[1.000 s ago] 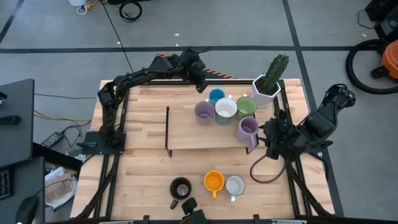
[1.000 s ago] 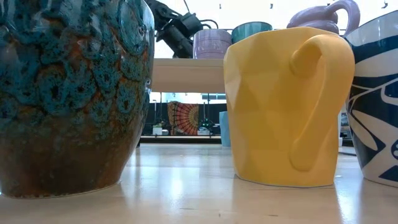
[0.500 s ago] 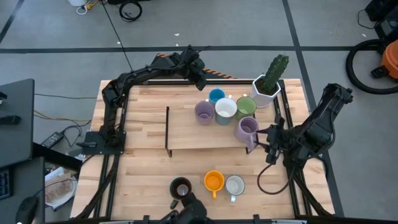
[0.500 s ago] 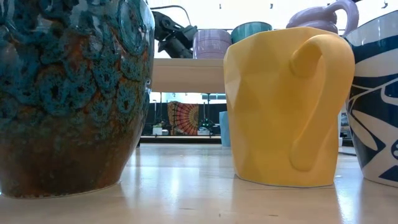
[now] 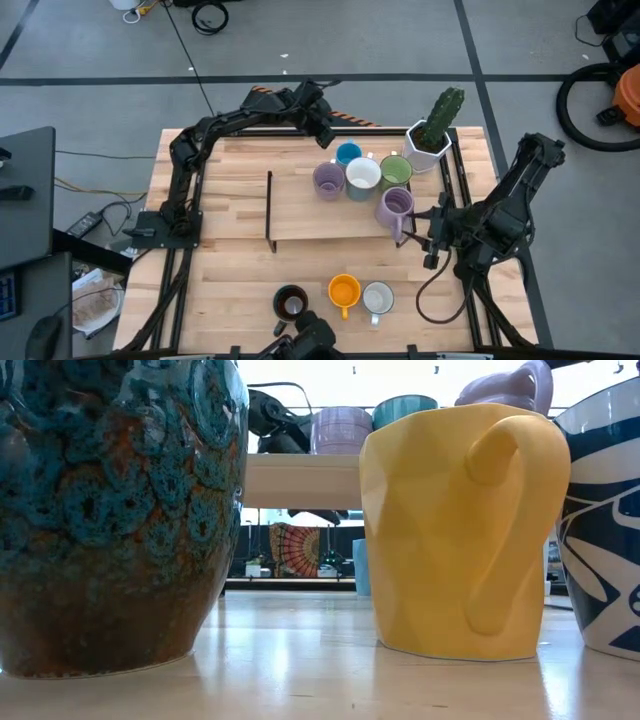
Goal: Place coffee mugs
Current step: Put the purple mug on the shelf, then put the patterned dark blue mug on the shelf
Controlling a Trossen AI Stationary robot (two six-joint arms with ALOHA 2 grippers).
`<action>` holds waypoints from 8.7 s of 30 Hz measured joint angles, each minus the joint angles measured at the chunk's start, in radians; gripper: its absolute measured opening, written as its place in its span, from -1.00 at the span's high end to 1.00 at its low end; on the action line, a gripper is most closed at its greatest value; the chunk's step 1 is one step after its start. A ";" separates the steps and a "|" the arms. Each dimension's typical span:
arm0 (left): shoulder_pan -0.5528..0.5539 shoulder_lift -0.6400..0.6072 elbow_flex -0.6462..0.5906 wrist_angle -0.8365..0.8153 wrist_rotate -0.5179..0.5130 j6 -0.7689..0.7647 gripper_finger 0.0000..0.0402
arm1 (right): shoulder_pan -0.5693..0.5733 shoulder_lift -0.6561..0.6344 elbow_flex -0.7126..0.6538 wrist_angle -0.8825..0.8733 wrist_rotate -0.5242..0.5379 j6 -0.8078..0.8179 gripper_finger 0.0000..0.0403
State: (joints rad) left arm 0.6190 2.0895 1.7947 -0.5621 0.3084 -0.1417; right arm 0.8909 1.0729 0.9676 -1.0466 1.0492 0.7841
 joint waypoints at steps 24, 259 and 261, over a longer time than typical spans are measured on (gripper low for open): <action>-0.024 0.000 0.000 0.008 0.062 0.000 0.17 | 0.127 -0.132 0.061 -0.114 -0.157 0.085 0.12; -0.182 -0.243 0.357 -0.835 -0.245 0.731 0.97 | -0.013 -0.207 0.076 0.148 -0.333 -0.141 0.13; -0.206 -0.244 0.357 -0.878 -0.254 0.656 0.96 | -0.013 -0.207 0.076 0.149 -0.333 -0.153 0.13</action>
State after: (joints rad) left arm 0.4134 1.8454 2.1521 -1.4399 0.0545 0.5143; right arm 0.8780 0.8661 1.0439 -0.8978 0.7166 0.6310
